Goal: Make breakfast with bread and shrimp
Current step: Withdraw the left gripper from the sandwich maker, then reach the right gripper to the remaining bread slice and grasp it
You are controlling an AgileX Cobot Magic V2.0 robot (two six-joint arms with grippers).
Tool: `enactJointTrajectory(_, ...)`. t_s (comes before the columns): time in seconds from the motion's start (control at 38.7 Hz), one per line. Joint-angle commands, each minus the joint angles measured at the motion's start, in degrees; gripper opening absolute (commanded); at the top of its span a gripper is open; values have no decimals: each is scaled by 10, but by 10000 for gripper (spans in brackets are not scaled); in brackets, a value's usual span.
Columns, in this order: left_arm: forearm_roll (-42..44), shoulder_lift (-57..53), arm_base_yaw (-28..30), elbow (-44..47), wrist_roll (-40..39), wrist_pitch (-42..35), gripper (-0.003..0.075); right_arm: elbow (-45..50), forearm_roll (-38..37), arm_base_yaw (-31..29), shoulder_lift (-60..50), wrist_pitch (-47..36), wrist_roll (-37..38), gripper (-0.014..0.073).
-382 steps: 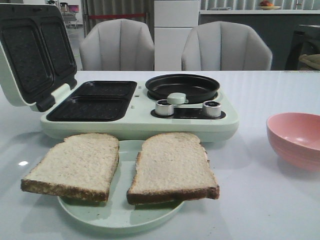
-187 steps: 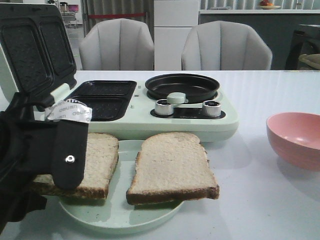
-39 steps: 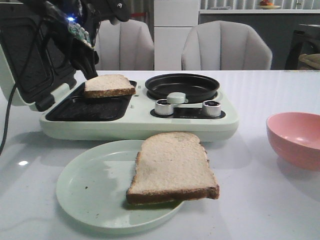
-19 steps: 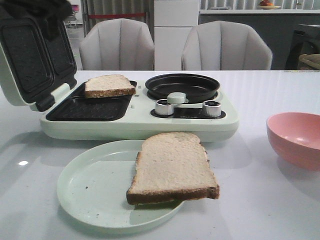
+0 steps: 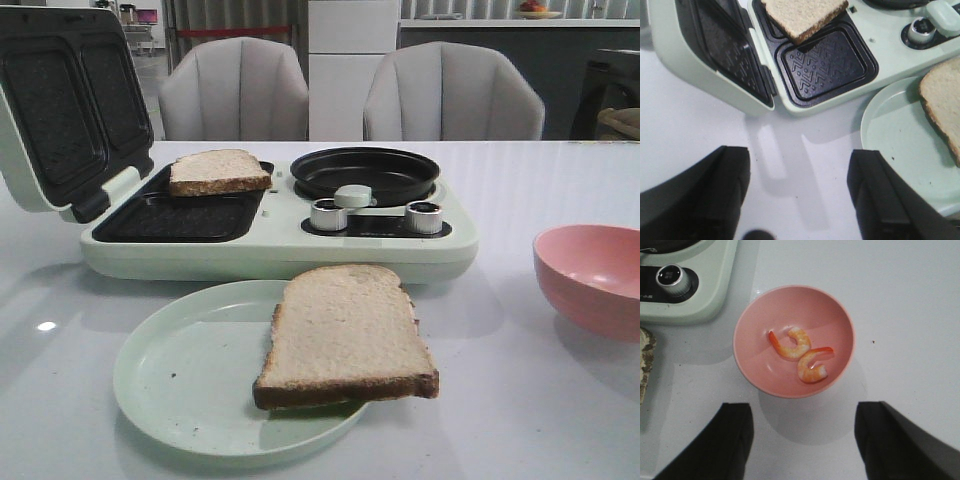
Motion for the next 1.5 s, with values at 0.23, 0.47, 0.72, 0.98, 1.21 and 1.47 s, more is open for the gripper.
enactJointTrajectory(0.23, -8, -155, -5, 104, 1, -27, 476, -19, 30, -1, -3, -50, -4, 542)
enactJointTrajectory(0.47, -5, -185, -5, 125, 1, -30, 476, -19, 82, -1, 1, -44, -4, 542)
enactJointTrajectory(0.72, -5, -185, -5, 125, 1, -63, 476, -19, 252, 37, 80, 45, -98, 541)
enactJointTrajectory(0.98, -5, -185, -5, 125, 1, -81, 477, -20, 419, 141, 207, 15, -199, 541)
enactJointTrajectory(1.21, -5, -185, -5, 125, 1, -81, 476, -37, 522, 188, 317, 2, -285, 541)
enactJointTrajectory(1.47, -5, -185, -5, 125, 1, -81, 476, -81, 550, 188, 405, 5, -304, 541)
